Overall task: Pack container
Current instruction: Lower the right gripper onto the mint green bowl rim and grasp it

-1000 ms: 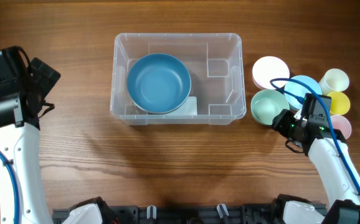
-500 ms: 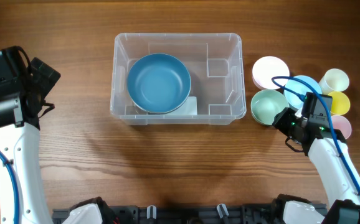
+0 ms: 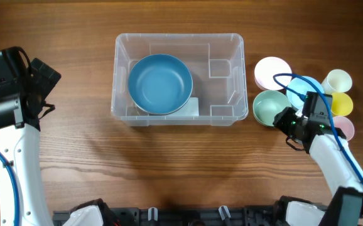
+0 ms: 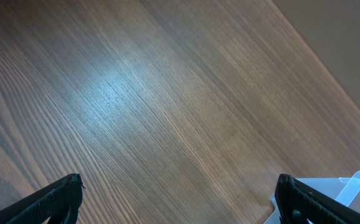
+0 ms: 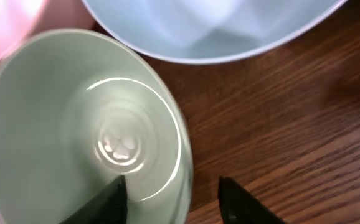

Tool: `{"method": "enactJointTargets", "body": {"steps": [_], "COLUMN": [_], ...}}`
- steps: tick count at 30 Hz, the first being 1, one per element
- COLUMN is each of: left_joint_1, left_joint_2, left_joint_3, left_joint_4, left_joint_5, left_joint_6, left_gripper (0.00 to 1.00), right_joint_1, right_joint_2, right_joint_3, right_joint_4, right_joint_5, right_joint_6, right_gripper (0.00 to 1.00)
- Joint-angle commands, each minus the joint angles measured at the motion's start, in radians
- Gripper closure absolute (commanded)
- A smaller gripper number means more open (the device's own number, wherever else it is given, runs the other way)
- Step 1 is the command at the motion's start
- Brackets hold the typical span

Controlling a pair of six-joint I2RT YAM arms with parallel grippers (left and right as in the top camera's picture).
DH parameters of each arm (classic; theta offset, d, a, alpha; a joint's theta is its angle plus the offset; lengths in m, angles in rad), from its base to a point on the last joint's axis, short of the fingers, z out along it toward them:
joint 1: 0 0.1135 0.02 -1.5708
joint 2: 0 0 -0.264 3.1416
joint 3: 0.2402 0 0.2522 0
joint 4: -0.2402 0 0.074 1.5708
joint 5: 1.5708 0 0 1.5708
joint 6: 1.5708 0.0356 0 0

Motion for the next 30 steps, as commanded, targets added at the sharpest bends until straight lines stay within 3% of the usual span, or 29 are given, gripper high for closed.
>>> {"method": "enactJointTargets", "body": {"steps": [1, 5, 12, 19, 30], "left_joint_1": [0.005, 0.005, 0.005, 0.005, 0.005], "left_joint_2": [0.004, 0.004, 0.004, 0.004, 0.004], "left_joint_3": [0.008, 0.008, 0.008, 0.008, 0.008], "left_joint_4": [-0.001, -0.001, -0.001, -0.001, -0.001], "left_joint_5": [0.005, 0.005, 0.005, 0.005, 0.005], "left_joint_6": [0.005, 0.005, 0.005, 0.005, 0.005], "left_gripper": [0.0, 0.0, 0.0, 0.0, 0.0], "right_joint_1": [-0.002, -0.002, -0.002, -0.002, -0.002], "right_joint_2": [0.02, 0.018, 0.017, -0.049, -0.383], "right_joint_3": [-0.007, -0.007, -0.007, 0.013, 0.114], "right_joint_4": [0.01, 0.005, -0.014, -0.053, -0.292], "right_joint_5": [-0.016, -0.016, -0.016, -0.024, -0.024], "right_joint_6": [0.003, -0.003, -0.016, -0.057, -0.159], "right_gripper": [0.64, 0.78, 0.95, 0.96, 0.96]}}
